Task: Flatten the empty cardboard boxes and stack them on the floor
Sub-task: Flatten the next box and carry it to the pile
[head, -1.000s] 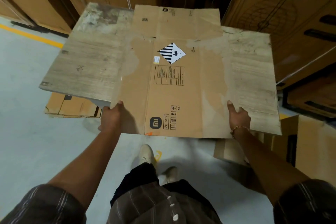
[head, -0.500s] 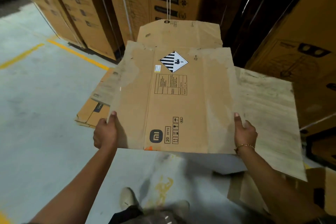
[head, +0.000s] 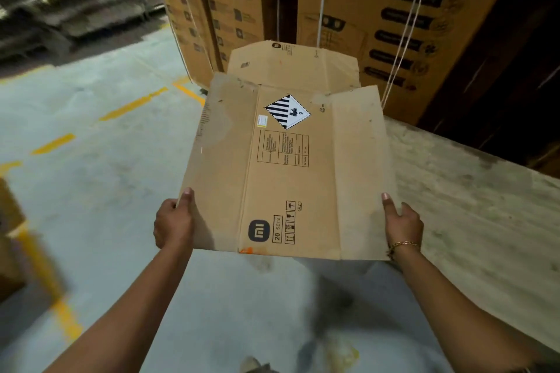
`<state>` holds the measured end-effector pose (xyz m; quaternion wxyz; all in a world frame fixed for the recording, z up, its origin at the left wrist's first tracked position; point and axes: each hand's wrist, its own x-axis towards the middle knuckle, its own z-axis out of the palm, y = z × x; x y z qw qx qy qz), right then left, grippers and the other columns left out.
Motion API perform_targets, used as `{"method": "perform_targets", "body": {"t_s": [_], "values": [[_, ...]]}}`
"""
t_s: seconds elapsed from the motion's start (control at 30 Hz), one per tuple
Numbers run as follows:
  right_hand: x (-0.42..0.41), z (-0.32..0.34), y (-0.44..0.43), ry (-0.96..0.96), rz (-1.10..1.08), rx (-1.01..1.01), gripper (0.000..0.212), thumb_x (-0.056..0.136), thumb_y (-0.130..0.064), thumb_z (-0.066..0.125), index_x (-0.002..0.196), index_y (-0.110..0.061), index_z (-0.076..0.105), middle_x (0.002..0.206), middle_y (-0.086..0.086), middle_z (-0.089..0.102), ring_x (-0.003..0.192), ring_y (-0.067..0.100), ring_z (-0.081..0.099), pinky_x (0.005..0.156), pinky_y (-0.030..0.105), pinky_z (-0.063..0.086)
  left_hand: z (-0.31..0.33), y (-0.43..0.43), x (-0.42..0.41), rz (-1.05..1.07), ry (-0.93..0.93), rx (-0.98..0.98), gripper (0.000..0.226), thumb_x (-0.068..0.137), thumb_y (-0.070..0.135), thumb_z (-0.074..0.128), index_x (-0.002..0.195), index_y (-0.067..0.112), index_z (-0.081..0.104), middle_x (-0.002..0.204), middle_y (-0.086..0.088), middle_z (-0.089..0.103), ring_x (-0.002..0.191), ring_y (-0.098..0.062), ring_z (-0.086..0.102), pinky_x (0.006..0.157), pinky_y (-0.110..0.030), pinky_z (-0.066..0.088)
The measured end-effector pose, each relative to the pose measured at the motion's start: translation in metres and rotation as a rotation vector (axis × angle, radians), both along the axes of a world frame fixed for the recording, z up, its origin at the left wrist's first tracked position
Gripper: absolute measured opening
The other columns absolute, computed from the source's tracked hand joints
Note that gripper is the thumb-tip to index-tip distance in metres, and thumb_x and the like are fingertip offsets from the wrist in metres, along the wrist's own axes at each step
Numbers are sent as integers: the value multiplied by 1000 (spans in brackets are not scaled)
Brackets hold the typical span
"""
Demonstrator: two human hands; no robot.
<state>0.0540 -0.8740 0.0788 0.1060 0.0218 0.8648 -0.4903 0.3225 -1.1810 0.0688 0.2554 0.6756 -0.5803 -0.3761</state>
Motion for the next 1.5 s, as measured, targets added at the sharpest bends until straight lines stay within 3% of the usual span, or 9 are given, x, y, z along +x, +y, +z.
{"method": "perform_targets", "body": {"t_s": [0.2, 0.27, 0.43, 0.63, 0.8, 1.03, 1.2, 1.3, 1.5], "values": [[29, -11, -105, -32, 4, -22, 69, 85, -73, 51, 101, -8, 68, 113, 24, 66, 109, 41, 59, 89, 44, 46, 8, -104, 28, 23, -27, -7, 52, 93, 64, 51, 93, 14, 63, 97, -10, 65, 89, -35, 57, 80, -41, 43], [26, -22, -135, -43, -7, -14, 69, 76, -84, 46, 77, -17, 58, 95, 19, 67, 96, 39, 62, 78, 42, 47, 6, -137, 25, 31, -24, -1, 51, 91, 65, 51, 94, 16, 64, 98, -9, 66, 92, -36, 59, 84, -44, 46], [10, -43, -205, -56, -32, -19, 53, 86, -70, 53, 61, -27, 36, 66, 2, 50, 74, 30, 53, 68, 37, 41, -2, -213, 6, 10, -38, 7, 50, 93, 62, 51, 97, 14, 65, 100, -11, 65, 94, -37, 59, 84, -43, 44], [-21, -84, -282, -86, -47, 50, 54, 84, -72, 52, 65, -22, 45, 70, 4, 54, 74, 29, 55, 73, 40, 49, -27, -301, -33, -28, -64, 19, 47, 96, 59, 50, 97, 13, 64, 98, -11, 63, 94, -37, 58, 84, -43, 44], [-29, -114, -339, -112, -88, 77, 66, 89, -67, 52, 106, -5, 69, 104, 22, 69, 100, 39, 63, 87, 42, 49, -55, -373, -59, -76, -103, 80, 50, 95, 59, 50, 102, 12, 65, 104, -15, 65, 99, -41, 59, 88, -47, 45], [-11, -151, -424, -152, -221, 154, 69, 86, -73, 49, 114, -13, 68, 114, 18, 69, 106, 39, 62, 88, 43, 48, -101, -484, -91, -163, -136, 206, 50, 90, 55, 54, 99, 8, 65, 101, -16, 66, 97, -42, 60, 93, -52, 51], [-5, -188, -472, -173, -277, 192, 55, 91, -65, 50, 85, -11, 61, 90, 16, 64, 95, 38, 62, 75, 38, 45, -147, -537, -116, -281, -206, 249, 35, 99, 35, 50, 96, 2, 59, 94, -16, 60, 89, -36, 56, 81, -44, 45], [0, -228, -483, -170, -329, 197, 68, 87, -73, 46, 87, -7, 66, 93, 18, 69, 92, 38, 63, 79, 41, 50, -187, -561, -121, -364, -274, 248, 36, 103, 33, 46, 98, -2, 58, 95, -18, 57, 86, -33, 49, 75, -38, 35], [-9, -317, -491, -186, -316, 252, 59, 96, -58, 49, 108, -4, 69, 109, 21, 68, 105, 38, 61, 84, 39, 44, -303, -587, -141, -416, -266, 305, 39, 99, 31, 50, 103, -5, 65, 104, -27, 65, 94, -42, 62, 71, -40, 45]]}}
